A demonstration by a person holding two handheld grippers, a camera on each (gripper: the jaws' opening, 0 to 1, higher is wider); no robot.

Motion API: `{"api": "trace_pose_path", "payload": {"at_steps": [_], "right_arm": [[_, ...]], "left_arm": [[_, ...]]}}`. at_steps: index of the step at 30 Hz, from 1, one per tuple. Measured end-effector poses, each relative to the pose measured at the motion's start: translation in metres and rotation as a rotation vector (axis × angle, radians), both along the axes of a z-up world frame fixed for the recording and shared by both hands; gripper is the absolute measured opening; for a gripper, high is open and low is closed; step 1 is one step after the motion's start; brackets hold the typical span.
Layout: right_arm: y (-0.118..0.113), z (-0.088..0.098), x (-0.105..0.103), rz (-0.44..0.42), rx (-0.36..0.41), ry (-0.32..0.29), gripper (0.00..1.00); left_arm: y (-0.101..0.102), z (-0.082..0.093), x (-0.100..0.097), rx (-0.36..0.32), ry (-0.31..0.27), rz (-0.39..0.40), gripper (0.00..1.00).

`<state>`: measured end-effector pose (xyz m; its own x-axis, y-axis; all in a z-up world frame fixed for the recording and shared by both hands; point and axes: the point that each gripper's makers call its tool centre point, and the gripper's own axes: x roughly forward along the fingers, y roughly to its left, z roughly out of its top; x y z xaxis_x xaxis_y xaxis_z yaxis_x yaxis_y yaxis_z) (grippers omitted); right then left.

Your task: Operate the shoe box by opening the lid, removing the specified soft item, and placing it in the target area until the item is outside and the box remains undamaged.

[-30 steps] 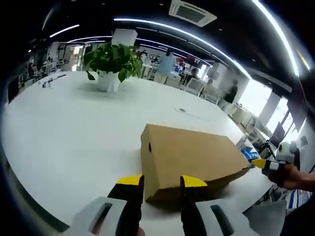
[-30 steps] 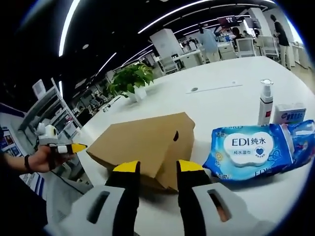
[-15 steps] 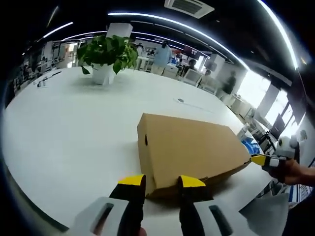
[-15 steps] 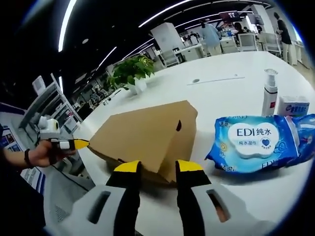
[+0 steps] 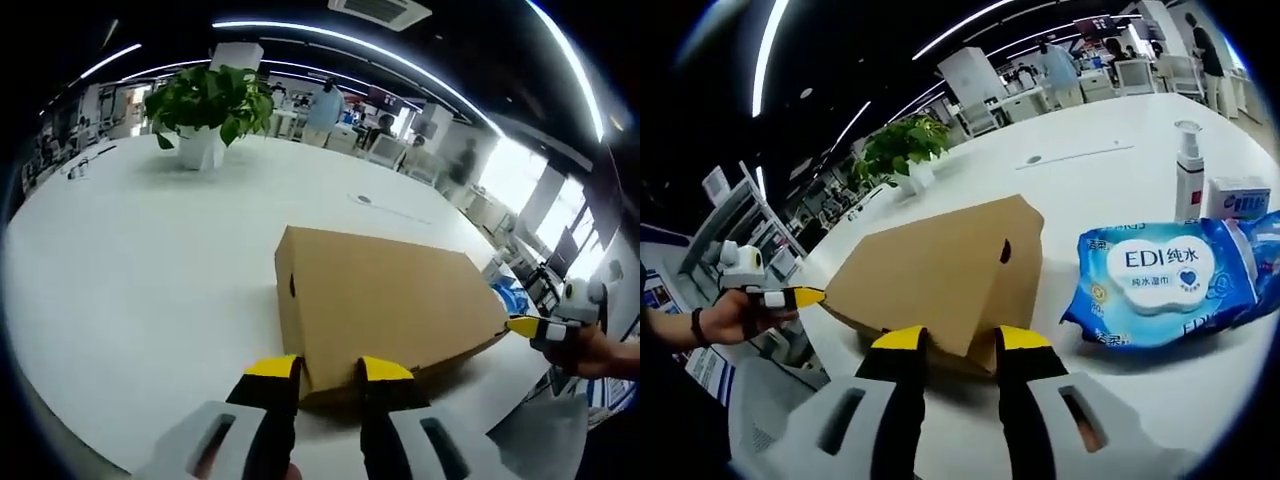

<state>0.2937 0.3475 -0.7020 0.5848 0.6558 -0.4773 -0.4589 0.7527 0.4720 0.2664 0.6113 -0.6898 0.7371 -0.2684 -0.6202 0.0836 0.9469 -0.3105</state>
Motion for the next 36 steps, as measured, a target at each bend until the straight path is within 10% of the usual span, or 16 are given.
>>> {"api": "trace_pose_path", "payload": {"at_steps": [16, 36], "right_arm": [[-0.02, 0.0, 0.036, -0.053, -0.018, 0.004, 0.25], [-0.023, 0.0, 0.04, -0.055, -0.017, 0.007, 0.25]], "left_arm": [[-0.019, 0.0, 0.053, -0.006, -0.005, -0.008, 0.23], [-0.021, 0.0, 0.056, -0.009, 0.0, -0.002, 0.23]]}}
